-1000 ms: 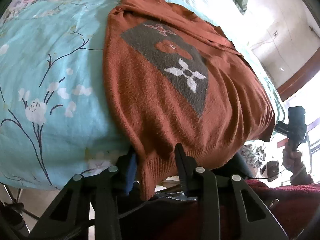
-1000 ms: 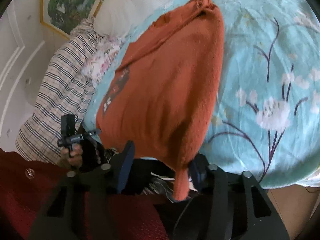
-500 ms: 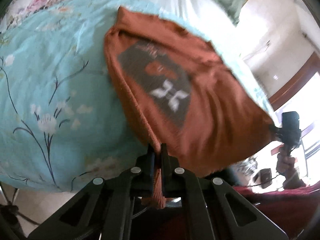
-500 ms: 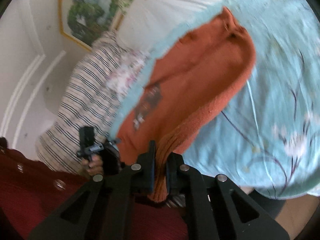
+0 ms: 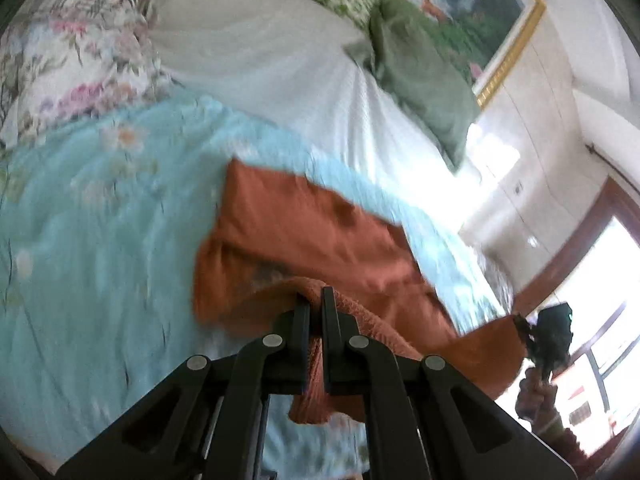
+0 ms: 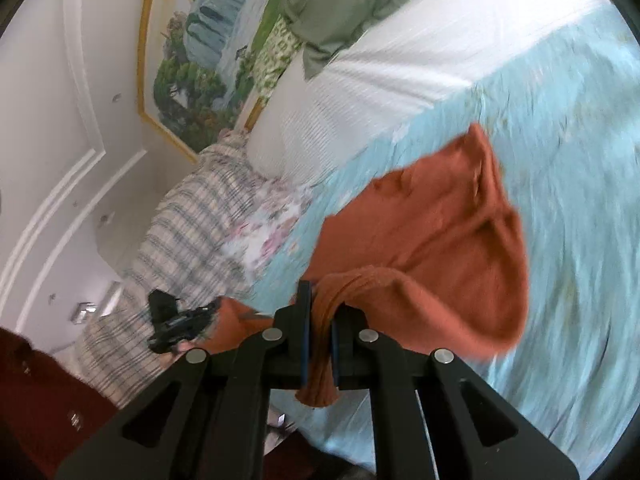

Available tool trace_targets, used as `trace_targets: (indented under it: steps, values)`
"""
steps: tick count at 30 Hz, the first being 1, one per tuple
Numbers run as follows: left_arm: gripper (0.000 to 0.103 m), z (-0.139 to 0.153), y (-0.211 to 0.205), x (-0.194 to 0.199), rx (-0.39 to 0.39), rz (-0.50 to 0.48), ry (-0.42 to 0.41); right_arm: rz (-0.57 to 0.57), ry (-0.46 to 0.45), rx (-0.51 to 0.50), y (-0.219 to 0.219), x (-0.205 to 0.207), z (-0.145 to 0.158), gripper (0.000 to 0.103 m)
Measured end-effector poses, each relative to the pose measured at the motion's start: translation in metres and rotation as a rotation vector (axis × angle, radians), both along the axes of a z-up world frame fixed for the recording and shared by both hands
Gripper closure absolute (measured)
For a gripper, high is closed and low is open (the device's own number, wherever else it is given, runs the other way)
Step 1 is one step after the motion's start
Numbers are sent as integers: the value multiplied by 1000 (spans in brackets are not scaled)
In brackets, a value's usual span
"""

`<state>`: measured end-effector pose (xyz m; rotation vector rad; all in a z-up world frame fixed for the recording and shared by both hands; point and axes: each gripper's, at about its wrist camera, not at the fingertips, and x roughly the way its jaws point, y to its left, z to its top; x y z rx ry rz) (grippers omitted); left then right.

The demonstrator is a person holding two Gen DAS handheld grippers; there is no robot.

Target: Fold small clothes

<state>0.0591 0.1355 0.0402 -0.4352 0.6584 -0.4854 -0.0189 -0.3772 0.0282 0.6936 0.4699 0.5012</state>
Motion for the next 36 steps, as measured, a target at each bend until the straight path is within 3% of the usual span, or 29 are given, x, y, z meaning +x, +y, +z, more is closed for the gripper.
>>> trace_targets:
  steps: [7, 13, 23, 26, 28, 30, 32, 34, 36]
  values:
    - [101, 5, -16, 90, 30, 97, -4, -106, 65, -111, -26, 96, 11, 94]
    - [101, -18, -29, 169, 92, 138, 75, -173, 158, -156, -46, 167, -5, 94]
    - [100, -59, -38, 248, 138, 153, 170, -227, 332, -260, -53, 234, -48, 94]
    - [100, -81, -40, 269, 161, 168, 219, -229, 414, -261, -54, 245, -64, 93]
    - [100, -96, -40, 278, 176, 170, 263, -235, 413, -225, -58, 241, -65, 92]
    - [98, -102, -38, 277, 170, 166, 279, -265, 391, -206, -62, 228, -57, 78]
    - [96, -98, -38, 268, 168, 160, 272, -328, 357, -229, -62, 211, -45, 43]
    - [93, -88, -42, 252, 178, 134, 255, -358, 308, -258, -56, 193, -31, 41]
    - [91, -78, -53, 232, 189, 88, 228, -289, 271, -264, -37, 184, -24, 41]
